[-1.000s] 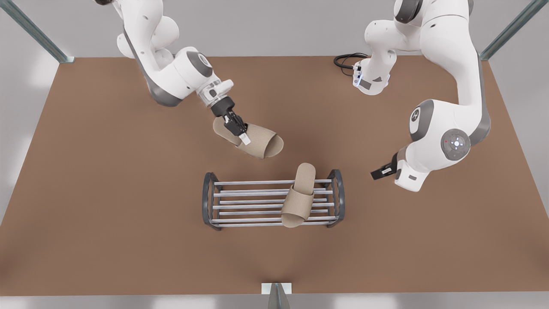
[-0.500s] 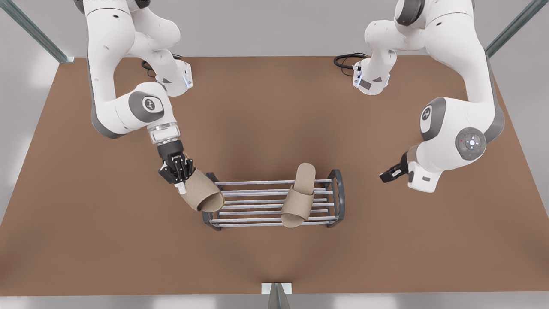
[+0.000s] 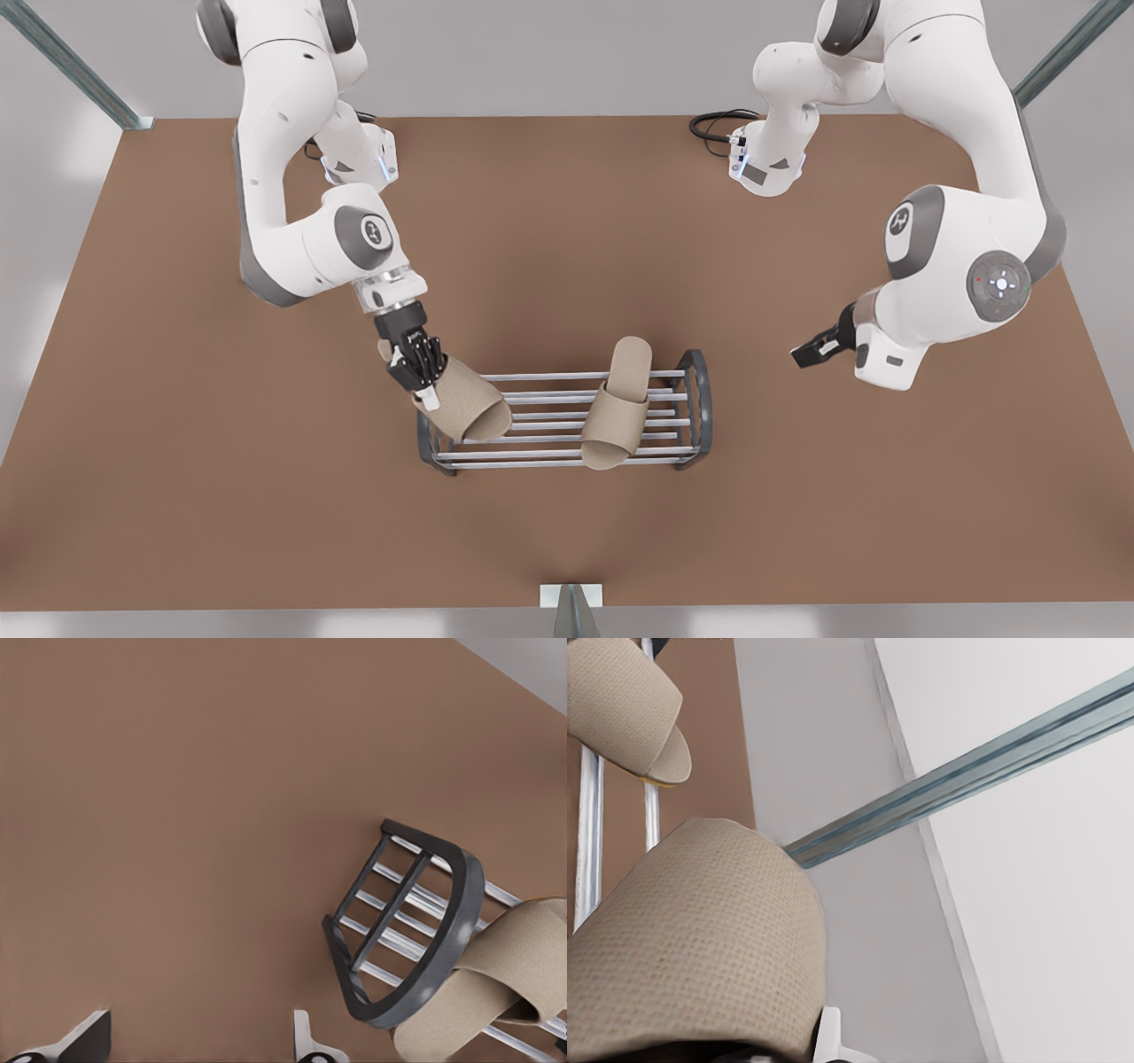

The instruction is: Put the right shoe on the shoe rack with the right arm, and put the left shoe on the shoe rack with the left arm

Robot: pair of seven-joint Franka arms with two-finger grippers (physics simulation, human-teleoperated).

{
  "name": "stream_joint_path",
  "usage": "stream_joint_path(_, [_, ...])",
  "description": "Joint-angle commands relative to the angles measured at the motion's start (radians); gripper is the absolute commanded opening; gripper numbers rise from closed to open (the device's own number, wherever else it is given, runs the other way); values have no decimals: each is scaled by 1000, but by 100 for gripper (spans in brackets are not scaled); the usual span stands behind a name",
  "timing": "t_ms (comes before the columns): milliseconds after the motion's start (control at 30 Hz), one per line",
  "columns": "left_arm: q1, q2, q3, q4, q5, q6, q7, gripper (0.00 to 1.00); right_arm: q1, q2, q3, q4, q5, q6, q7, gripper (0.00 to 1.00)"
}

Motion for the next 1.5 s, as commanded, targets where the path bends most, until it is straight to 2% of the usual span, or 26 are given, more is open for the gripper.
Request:
stream_joint_path(0, [1, 0, 0, 9, -13, -49, 12, 100, 40, 6, -38, 7, 8, 37, 4, 21])
stream_joint_path(133, [3, 0, -1, 9, -16, -68, 12, 100, 203, 93, -195, 90, 13, 89, 15, 21])
stream_joint_path(433, [4, 1, 0, 46, -30, -103, 12, 100, 335, 178, -334, 125, -7, 97, 13, 21])
stream_joint_path(600, [6, 1, -1, 46, -33, -109, 12, 100, 422, 224, -368, 148, 7, 95, 27, 21])
stream_joint_path(800, [21, 0, -1, 52, -39, -124, 12, 100, 464, 306, -486, 177, 13, 95, 62, 21])
stream_joint_path(1000, [29, 0, -1, 60, -54, -143, 12, 100, 467, 359, -494, 231, 28, 97, 90, 21])
stream_joint_path(1167, [30, 0, -1, 78, -56, -167, 12, 100, 487, 443, -550, 283, 30, 97, 157, 21])
stream_joint_path(1300, [30, 0, -1, 95, -56, -180, 12, 100, 490, 445, -550, 282, 30, 98, 188, 21])
stream_joint_path(1333, [35, 0, -3, 97, -56, -184, 12, 100, 490, 445, -550, 280, 30, 98, 200, 92])
stream_joint_path(1367, [35, 0, -3, 95, -56, -186, 12, 100, 490, 445, -550, 279, 30, 103, 206, 100])
stream_joint_path(1467, [35, -2, -3, 97, -56, -190, 12, 100, 491, 445, -550, 279, 30, 103, 206, 100])
